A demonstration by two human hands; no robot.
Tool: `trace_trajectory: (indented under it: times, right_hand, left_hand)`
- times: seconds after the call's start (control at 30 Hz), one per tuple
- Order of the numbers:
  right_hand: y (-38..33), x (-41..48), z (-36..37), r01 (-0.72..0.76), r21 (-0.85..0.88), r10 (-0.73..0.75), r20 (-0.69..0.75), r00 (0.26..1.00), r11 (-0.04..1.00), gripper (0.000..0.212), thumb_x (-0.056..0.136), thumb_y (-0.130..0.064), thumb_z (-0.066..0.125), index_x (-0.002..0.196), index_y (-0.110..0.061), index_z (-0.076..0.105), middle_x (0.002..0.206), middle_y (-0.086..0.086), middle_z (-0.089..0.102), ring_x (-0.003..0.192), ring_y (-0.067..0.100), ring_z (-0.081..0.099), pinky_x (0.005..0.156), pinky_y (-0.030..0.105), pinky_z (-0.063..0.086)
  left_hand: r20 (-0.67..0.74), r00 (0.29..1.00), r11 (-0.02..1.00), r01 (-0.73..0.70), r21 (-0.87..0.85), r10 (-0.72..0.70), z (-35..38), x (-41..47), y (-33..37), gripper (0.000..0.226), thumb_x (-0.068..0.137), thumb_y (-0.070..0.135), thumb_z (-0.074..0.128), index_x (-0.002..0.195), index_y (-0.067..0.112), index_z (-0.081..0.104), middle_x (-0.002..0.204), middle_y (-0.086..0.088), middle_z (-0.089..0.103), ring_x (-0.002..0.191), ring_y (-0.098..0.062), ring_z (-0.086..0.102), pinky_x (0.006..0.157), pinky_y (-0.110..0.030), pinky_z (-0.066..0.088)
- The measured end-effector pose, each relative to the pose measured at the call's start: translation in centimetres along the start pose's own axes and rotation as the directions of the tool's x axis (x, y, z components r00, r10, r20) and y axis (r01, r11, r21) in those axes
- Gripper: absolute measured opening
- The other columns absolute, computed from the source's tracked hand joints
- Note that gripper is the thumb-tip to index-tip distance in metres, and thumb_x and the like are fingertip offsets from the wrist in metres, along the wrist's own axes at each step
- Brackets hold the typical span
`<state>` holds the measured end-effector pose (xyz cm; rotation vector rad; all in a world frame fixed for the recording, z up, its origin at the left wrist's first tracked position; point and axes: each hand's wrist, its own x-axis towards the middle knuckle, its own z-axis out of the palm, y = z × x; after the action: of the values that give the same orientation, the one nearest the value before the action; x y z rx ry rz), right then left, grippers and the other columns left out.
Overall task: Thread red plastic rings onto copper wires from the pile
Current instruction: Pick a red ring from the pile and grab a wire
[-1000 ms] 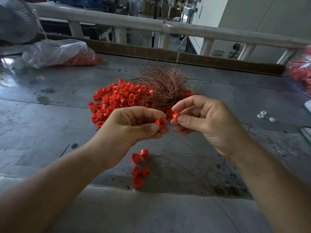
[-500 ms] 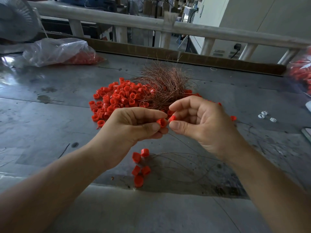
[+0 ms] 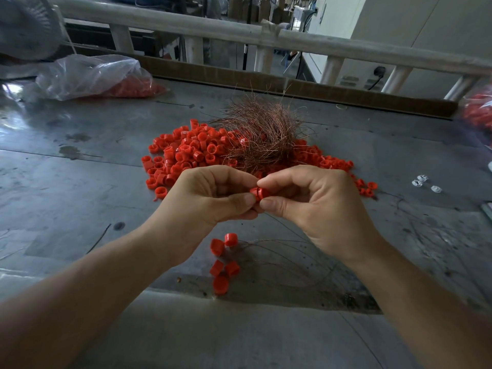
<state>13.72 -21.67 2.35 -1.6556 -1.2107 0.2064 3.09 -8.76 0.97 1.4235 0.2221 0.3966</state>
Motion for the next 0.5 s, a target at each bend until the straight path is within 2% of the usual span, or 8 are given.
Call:
trace_trajectory:
  times: [0.23, 0.5]
  right_hand:
    - [0.05, -0.17, 0.12, 0.049, -0.112, -0.052, -0.021, 0.998, 0.993, 0.023, 0.067, -0.004, 0.076, 0.088, -0.015, 0.072, 0.08, -0.017, 0.064, 0.076, 0.001, 0.065, 0.069, 0.011, 0.051]
    - [0.0, -0.17, 0.01, 0.114, -0.165, -0.116, -0.004, 0.993, 0.98, 0.023, 0.068, -0.004, 0.076, 0.089, -0.011, 0.072, 0.078, -0.019, 0.061, 0.08, 0.001, 0.064, 0.07, 0.01, 0.05]
  left_hand:
    - [-0.008, 1.0, 0.999, -0.013, 0.053, 0.013, 0.1, 0.01, -0.05, 0.021, 0.059, 0.007, 0.065, 0.072, 0.02, 0.075, 0.07, -0.007, 0.072, 0.066, -0.016, 0.07, 0.059, -0.017, 0.053]
    - [0.011, 1.0, 0.998, -0.004, 0.065, 0.003, 0.06, -0.09, 0.01, 0.023, 0.056, 0.015, 0.066, 0.075, 0.022, 0.076, 0.072, -0.008, 0.072, 0.067, -0.018, 0.07, 0.059, -0.018, 0.054]
